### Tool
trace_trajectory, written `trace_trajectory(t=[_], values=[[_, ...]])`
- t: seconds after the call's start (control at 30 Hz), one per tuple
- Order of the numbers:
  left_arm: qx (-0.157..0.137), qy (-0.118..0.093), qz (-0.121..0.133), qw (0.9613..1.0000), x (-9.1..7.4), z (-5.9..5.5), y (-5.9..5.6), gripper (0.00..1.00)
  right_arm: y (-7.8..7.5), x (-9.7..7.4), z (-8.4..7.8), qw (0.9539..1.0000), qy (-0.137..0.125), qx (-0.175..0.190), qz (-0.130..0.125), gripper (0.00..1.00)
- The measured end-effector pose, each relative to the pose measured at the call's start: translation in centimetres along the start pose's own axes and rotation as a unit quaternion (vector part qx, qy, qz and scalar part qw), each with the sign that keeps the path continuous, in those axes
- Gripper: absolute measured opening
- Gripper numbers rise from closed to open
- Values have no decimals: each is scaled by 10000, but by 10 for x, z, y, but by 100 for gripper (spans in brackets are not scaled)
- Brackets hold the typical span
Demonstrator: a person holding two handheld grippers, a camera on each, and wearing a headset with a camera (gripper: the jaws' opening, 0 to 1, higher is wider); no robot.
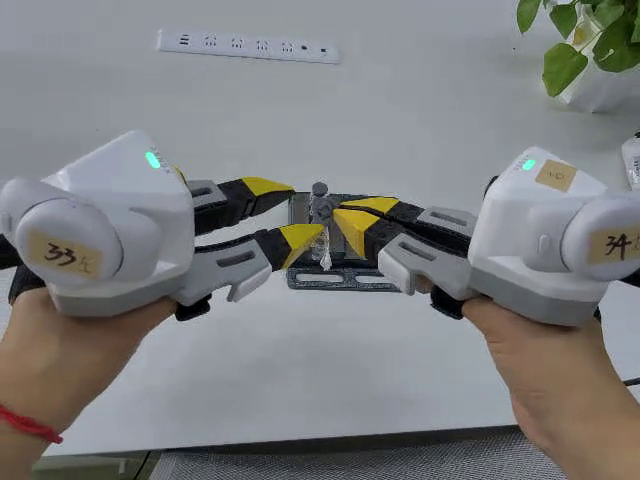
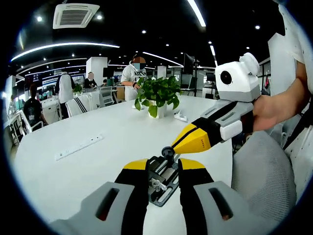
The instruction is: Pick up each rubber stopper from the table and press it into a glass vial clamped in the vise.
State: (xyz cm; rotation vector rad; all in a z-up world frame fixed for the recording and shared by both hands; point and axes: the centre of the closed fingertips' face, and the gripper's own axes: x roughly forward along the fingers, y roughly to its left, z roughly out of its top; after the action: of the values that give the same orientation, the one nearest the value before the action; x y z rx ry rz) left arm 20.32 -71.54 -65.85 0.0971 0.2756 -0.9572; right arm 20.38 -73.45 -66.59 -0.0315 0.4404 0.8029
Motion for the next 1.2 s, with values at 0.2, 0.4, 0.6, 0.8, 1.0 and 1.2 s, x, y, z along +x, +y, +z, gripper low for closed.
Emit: trace_trajectory(t=[0.2,0.4,0.6,0.8,1.0,1.2], values=[[-104,-116,17,9999,1,7,1,15,2,1,5,10000,-77,10,6,0],[-70,-127,-6,9999,2,8,0,12,3,1,7,9999,-99,30,16,0],[-25,-138,-44,9999,3,7,-1,6,4,0,7,9999,-100,43,5,0],[26,-129,-55,9999,3,9,-3,6,4,1,6,10000,-84,30,0,0],[32,-135,-69,9999,2,11,-4,5,5,0,7,10000,-83,48,-13,0],[67,-128,-91,9999,2,11,-4,5,5,0,8,9999,-92,86,-7,0]])
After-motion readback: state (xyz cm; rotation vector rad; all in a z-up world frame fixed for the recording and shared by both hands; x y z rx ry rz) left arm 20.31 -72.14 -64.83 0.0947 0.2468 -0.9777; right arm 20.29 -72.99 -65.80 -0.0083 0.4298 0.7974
